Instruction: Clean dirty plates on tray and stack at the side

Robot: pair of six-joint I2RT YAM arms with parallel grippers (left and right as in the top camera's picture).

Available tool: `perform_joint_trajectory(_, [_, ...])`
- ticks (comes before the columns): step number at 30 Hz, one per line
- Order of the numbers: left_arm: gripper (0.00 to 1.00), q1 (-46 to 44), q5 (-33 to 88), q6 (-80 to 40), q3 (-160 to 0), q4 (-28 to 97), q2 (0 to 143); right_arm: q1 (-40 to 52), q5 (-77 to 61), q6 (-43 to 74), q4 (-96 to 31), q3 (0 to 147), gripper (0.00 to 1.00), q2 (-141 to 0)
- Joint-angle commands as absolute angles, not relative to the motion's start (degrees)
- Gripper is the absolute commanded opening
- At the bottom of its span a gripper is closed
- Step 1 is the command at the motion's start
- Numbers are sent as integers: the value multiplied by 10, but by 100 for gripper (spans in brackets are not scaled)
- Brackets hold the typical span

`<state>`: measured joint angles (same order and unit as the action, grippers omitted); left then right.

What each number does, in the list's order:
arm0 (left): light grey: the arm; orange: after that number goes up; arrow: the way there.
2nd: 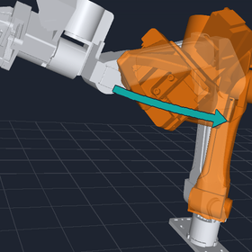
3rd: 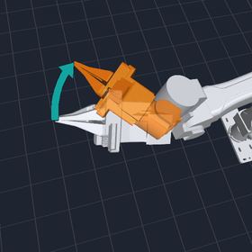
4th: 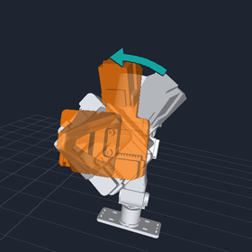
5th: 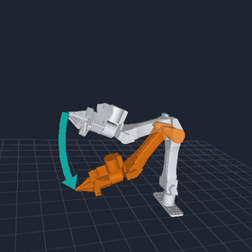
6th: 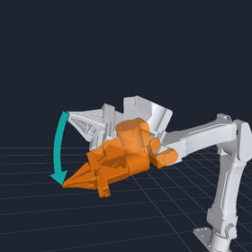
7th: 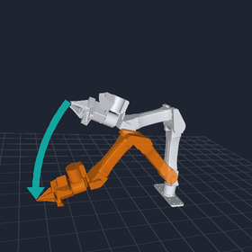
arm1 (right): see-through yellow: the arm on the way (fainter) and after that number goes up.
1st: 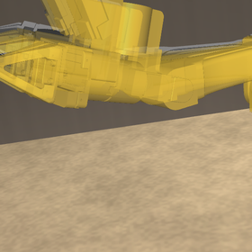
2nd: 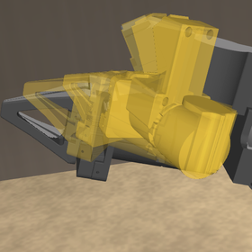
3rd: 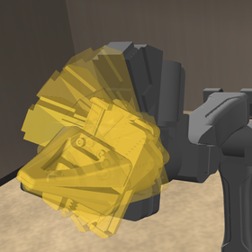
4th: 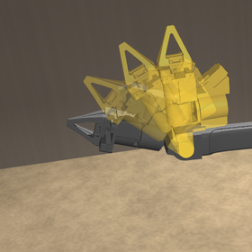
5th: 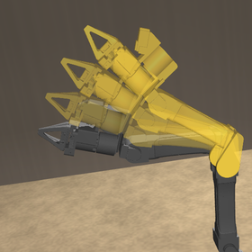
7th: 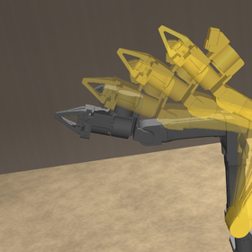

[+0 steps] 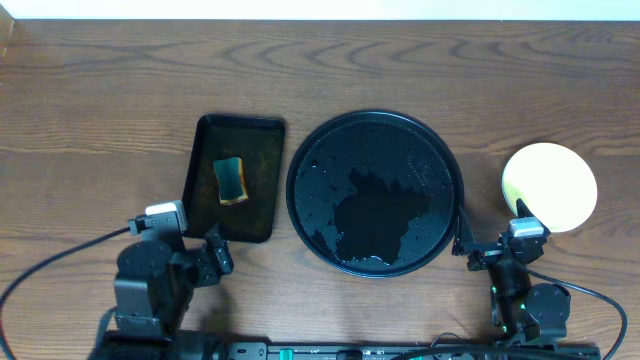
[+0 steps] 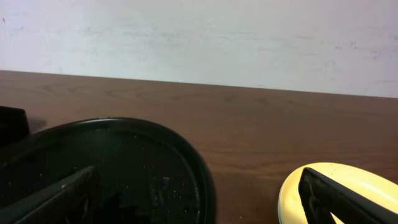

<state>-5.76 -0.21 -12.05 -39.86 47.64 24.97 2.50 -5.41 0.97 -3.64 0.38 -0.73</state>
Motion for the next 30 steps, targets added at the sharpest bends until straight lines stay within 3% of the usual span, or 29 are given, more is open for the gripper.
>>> perform_joint_trajectory(1, [87, -45, -6, -130, -316, 427, 194, 30, -50, 3, -39, 3, 99, -5])
perform_joint_trajectory(15, [87, -6, -7, -143, -66, 126, 16, 30, -50, 3, -39, 3, 99, -5])
perform_joint_trajectory(22, [87, 19, -7, -102, -5, -76, 1, 30, -50, 3, -39, 3, 99, -5])
perform_joint_trajectory(30, [87, 19, -5, -86, -2, 43, 1, 30, -50, 3, -39, 3, 99, -5])
